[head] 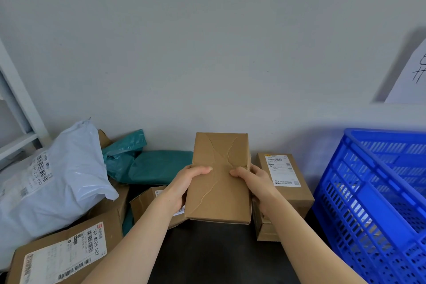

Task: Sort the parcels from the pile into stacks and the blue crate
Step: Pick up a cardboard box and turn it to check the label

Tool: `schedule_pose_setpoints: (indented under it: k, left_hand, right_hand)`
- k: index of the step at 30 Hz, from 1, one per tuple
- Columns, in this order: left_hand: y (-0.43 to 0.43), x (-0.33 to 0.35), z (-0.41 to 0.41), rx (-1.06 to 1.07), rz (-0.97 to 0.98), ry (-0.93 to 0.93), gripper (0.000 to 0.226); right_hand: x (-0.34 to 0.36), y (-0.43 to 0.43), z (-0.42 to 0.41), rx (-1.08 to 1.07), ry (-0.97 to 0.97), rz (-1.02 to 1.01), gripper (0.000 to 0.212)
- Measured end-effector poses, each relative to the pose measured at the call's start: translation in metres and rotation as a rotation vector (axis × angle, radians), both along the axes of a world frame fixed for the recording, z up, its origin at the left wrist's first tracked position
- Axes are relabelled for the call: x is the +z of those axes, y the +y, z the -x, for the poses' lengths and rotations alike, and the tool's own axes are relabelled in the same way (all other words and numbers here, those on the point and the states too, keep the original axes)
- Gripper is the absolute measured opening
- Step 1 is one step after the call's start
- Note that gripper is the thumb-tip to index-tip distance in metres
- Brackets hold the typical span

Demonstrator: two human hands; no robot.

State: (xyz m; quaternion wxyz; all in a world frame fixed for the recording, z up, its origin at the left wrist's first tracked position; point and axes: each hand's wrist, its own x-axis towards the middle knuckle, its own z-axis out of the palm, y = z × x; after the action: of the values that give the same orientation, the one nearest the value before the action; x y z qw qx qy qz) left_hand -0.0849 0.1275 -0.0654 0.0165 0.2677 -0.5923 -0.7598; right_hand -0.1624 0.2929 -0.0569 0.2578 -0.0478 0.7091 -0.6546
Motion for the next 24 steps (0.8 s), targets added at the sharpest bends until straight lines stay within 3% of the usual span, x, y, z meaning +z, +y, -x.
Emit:
schedule_pose_setpoints:
  k: [5,11,15,20,24]
  left_hand:
    - [0.001,-0.001,0.001,-0.003,-0.014,0.017,0.040]
    - [-0.009,-0.011,-0.001,-0.118,0.047,0.039,0.071]
    - [-0.009,-0.016,0.001,-0.159,0.124,0.036,0.083]
    - [-0.009,-0.018,0.002,-0.143,0.157,0.063,0.083]
    - [-0.010,-0.021,0.003,-0.154,0.197,0.100,0.083]
  right_hand:
    - [-0.003,-0.001,0.002,-0.008,-0.003,0.024,0.036]
    - [-0.003,0.010,0.007,0.119,0.047,0.010,0.053]
    - [-0.006,0.011,0.008,0.141,0.068,0.005,0.076]
    - [0.000,0.014,0.004,0.228,0.022,0.020,0.059]
    - [-0.002,0.015,0.002,0.244,0.044,0.022,0.060]
